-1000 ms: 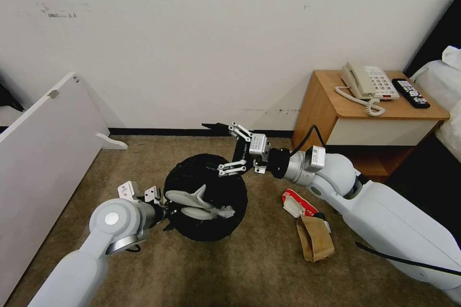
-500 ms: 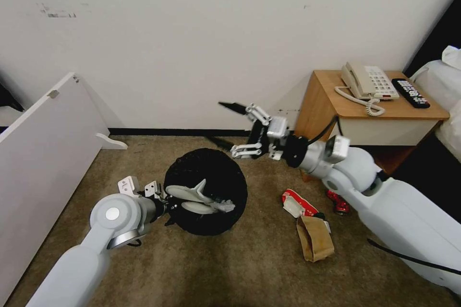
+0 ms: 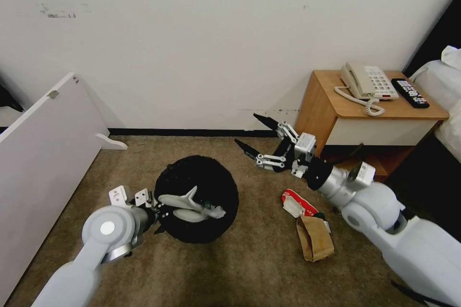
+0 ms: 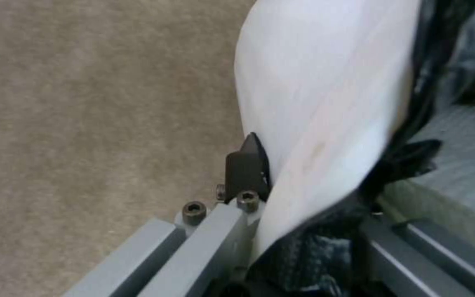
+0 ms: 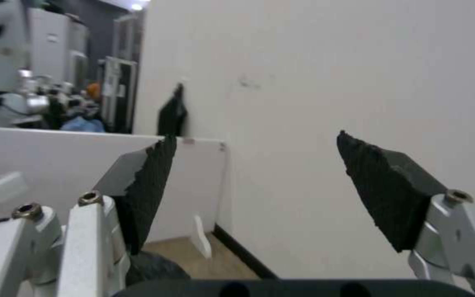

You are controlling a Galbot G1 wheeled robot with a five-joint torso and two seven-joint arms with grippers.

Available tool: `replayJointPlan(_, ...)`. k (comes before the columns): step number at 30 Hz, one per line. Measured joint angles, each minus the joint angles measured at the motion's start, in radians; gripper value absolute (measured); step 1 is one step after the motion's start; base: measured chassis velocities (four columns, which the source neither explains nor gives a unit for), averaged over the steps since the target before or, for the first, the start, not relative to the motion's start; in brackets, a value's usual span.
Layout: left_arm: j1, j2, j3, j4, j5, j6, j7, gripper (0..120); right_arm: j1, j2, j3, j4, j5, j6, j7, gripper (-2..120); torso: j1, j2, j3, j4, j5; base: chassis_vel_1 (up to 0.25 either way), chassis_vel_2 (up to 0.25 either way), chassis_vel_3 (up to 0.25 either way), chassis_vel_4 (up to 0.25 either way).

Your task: Pick up the trash bin, then pick up the garbage from the floor and place it into the trash bin.

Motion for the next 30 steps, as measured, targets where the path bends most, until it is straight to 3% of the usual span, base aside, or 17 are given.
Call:
replayJointPlan(9, 0.016, -0.007, -0.024, 0.004, 0.043, 0.003, 0.014, 0, -0.138, 0.059, -0.004, -0.002, -0.095, -0.121, 0.195, 82, 0.000, 0.000, 0.000, -0.0002, 0.0002, 0.000, 0.000, 0.000, 0.000)
replayJointPlan(14, 0.013, -0.011, -0.026, 0.020, 0.068, 0.005, 0.030, 0, -0.203, 0.104, -0.009, -0.046, -0.142, -0.208, 0.323, 98, 0.000, 0.000, 0.000, -0.0001, 0.0001, 0.000, 0.000, 0.000, 0.000)
replayJointPlan(18, 0.002, -0.015, -0.025, 0.036, 0.081, 0.005, 0.043, 0, -0.218, 0.123, -0.032, -0.079, -0.139, -0.290, 0.406, 100, 0.000, 0.000, 0.000, -0.0001, 0.0000, 0.000, 0.000, 0.000, 0.000)
replayJointPlan(26, -0.007, -0.007, -0.034, 0.051, 0.076, 0.005, 0.060, 0, -0.187, 0.149, -0.092, -0.121, -0.048, -0.461, 0.610, 100, 0.000, 0.000, 0.000, -0.0001, 0.0001, 0.000, 0.000, 0.000, 0.000)
replayJointPlan(29, -0.010, 0.004, -0.045, 0.067, 0.070, 0.007, 0.073, 0, -0.157, 0.158, -0.106, -0.125, 0.115, -0.578, 0.778, 100, 0.000, 0.000, 0.000, -0.0001, 0.0001, 0.000, 0.000, 0.000, 0.000)
replayJointPlan(30, -0.010, 0.004, -0.045, 0.067, 0.070, 0.007, 0.073, 0, -0.157, 0.158, -0.106, -0.125, 0.115, -0.578, 0.778, 100, 0.000, 0.000, 0.000, -0.0001, 0.0001, 0.000, 0.000, 0.000, 0.000)
